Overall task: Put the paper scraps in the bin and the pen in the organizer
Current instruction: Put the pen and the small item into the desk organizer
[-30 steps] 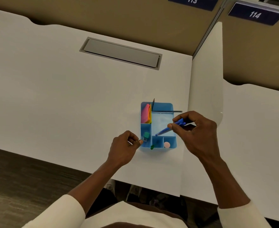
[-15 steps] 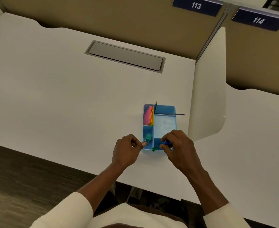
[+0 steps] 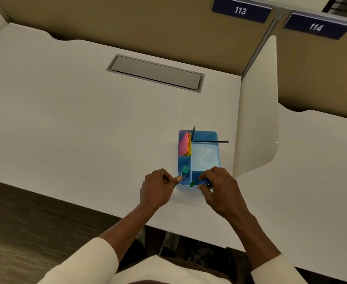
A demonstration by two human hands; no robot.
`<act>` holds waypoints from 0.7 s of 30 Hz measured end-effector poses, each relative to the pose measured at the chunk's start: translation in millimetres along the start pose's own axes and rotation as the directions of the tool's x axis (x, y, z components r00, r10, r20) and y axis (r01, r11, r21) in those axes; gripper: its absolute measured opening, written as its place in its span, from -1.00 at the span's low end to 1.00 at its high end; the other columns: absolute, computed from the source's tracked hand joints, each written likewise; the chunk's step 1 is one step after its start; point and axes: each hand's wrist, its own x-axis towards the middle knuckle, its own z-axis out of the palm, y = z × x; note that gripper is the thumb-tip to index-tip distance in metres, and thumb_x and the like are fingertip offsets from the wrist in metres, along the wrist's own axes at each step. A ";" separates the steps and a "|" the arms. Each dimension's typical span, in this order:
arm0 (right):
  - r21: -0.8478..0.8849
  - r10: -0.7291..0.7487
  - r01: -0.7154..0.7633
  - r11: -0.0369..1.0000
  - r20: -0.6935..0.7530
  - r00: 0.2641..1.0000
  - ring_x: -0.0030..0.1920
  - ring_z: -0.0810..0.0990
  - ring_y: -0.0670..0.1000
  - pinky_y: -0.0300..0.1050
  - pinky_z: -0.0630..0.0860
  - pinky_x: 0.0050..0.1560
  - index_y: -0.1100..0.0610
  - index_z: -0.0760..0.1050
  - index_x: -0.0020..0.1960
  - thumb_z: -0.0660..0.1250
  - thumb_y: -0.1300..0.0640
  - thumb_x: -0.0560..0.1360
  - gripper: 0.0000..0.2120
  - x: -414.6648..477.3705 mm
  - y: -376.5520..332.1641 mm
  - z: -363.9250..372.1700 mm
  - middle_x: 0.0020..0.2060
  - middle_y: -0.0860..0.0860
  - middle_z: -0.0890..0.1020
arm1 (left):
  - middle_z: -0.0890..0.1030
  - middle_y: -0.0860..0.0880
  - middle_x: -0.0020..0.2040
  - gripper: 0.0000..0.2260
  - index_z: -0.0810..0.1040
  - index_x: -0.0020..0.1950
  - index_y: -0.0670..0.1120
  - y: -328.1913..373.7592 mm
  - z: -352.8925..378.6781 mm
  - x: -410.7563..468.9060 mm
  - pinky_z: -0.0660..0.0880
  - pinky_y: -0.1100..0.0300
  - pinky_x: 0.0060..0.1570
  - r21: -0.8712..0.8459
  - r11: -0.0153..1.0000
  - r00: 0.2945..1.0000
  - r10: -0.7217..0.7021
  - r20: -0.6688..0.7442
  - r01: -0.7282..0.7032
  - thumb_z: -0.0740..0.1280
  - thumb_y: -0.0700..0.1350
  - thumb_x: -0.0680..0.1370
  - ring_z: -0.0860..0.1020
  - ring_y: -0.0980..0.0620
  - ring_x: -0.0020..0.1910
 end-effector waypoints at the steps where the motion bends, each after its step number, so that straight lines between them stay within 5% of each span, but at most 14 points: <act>1: 0.011 0.002 -0.002 1.000 -0.004 1.000 -0.03 0.55 -0.05 -0.43 0.33 -0.03 0.08 0.60 0.10 0.55 0.04 0.49 -0.75 -1.3 -0.7 -0.4 0.03 0.01 0.65 | 0.67 0.09 -0.25 -0.62 0.56 -0.17 0.04 0.2 0.0 -0.3 0.64 0.08 -0.15 0.007 1.000 1.000 -0.002 0.000 0.002 0.41 0.35 0.46 0.64 0.07 -0.26; 11: 0.203 0.013 0.009 0.979 -0.105 0.994 -0.09 0.66 -0.08 -0.30 0.63 0.02 0.11 0.58 0.23 0.59 0.14 0.45 -0.60 -11.8 -14.1 -2.4 0.12 0.02 0.62 | 0.69 0.06 -0.26 -0.54 0.56 -0.18 0.04 2.2 -4.1 -6.5 0.67 0.03 -0.16 0.062 0.998 1.000 0.014 0.009 -0.014 0.33 0.44 0.43 0.65 0.06 -0.27; 14: 0.215 0.020 0.006 0.977 -0.117 0.993 -0.04 0.68 -0.05 -0.17 0.69 0.07 0.11 0.58 0.23 0.59 0.15 0.45 -0.61 -14.7 -16.9 -1.8 0.10 0.02 0.64 | 0.69 0.07 -0.26 -0.52 0.56 -0.17 0.04 3.8 -5.9 -9.0 0.68 0.01 -0.12 0.090 0.996 1.000 0.014 0.011 -0.015 0.29 0.46 0.41 0.65 0.06 -0.27; 21: 0.248 0.052 0.011 0.969 -0.245 0.968 -0.14 0.64 -0.10 -0.22 0.69 -0.07 0.12 0.62 0.10 0.56 0.14 0.47 -0.76 -21.4 -14.6 -10.7 -0.02 -0.01 0.67 | 0.68 0.08 -0.26 -0.61 0.57 -0.16 0.03 5.0 -12.6 -17.1 0.67 0.01 -0.11 0.143 0.987 0.997 0.071 0.015 -0.072 0.35 0.36 0.51 0.63 0.08 -0.26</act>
